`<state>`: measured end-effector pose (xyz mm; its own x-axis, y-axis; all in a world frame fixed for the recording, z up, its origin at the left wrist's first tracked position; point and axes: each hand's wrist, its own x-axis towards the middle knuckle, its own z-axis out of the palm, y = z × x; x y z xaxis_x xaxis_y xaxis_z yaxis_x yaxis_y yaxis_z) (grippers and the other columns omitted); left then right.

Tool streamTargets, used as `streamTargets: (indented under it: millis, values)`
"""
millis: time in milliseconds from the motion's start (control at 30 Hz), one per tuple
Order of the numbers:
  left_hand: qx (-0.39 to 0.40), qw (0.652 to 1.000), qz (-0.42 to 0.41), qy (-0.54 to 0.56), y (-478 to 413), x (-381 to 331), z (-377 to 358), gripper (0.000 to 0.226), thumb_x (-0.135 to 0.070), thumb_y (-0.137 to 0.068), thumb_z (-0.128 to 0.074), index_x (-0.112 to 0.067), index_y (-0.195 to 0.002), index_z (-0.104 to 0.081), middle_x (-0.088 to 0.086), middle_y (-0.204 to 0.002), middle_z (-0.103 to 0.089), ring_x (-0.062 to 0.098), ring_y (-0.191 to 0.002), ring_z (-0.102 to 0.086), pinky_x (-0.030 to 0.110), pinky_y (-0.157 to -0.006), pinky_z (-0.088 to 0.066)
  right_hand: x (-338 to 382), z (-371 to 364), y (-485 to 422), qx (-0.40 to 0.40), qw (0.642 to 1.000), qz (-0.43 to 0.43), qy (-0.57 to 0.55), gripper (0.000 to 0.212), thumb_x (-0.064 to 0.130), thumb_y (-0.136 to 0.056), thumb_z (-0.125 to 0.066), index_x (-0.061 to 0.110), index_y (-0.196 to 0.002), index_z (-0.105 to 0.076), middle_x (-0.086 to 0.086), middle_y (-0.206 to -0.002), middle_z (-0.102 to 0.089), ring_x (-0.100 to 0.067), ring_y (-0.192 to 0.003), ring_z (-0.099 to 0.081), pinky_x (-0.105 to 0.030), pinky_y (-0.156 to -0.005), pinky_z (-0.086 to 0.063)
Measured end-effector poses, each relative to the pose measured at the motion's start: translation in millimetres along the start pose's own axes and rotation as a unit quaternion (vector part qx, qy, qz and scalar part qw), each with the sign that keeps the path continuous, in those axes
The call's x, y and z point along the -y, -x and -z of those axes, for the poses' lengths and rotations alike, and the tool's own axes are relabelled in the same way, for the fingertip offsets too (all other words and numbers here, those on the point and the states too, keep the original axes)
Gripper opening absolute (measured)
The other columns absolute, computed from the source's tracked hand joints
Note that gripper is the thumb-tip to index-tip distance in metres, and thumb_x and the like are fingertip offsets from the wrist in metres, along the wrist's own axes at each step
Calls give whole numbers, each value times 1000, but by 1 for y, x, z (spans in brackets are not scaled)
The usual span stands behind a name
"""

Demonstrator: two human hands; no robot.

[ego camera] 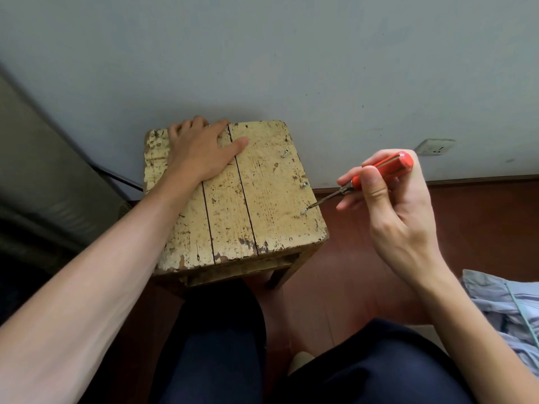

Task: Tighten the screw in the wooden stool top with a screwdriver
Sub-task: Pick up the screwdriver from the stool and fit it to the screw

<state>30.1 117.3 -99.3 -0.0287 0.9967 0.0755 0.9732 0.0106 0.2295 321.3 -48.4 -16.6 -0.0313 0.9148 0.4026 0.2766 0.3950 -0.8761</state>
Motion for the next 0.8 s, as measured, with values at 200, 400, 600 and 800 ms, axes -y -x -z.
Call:
streamTargets:
  millis: [200,400,600,800]
  values:
    - [0,1000,0,6,0,-1,0,91,-93,-82,-19,-40,-153,-39,9,-147,-47,33,-140,-36,50,-115,-20,-1,0,-1,-3,1000,1,-9,3,52,-109,-56,52,-106,-56,-1,-101,-76,-23,-69,-76,-37,-74,-61]
    - [1,1000,2,4,1,-1,0,89,-92,-82,-20,-40,-153,-38,9,-145,-48,33,-139,-36,48,-114,-21,-1,0,-1,-2,1000,0,-8,3,53,-108,-56,52,-106,-56,0,-101,-76,-22,-69,-75,-36,-73,-61]
    - [3,1000,5,4,1,-1,0,89,-92,-83,-20,-40,-153,-38,9,-147,-47,34,-140,-35,48,-114,-20,-2,0,0,-1,1000,-3,-8,3,54,-108,-55,53,-106,-57,2,-100,-76,-23,-69,-75,-39,-73,-61]
    - [4,1000,8,4,1,-2,1,90,-92,-82,-20,-40,-153,-38,8,-146,-47,33,-139,-35,48,-115,-20,-2,-1,-1,-2,1000,-2,-9,3,55,-108,-55,54,-105,-56,-2,-102,-76,-23,-69,-75,-40,-73,-62]
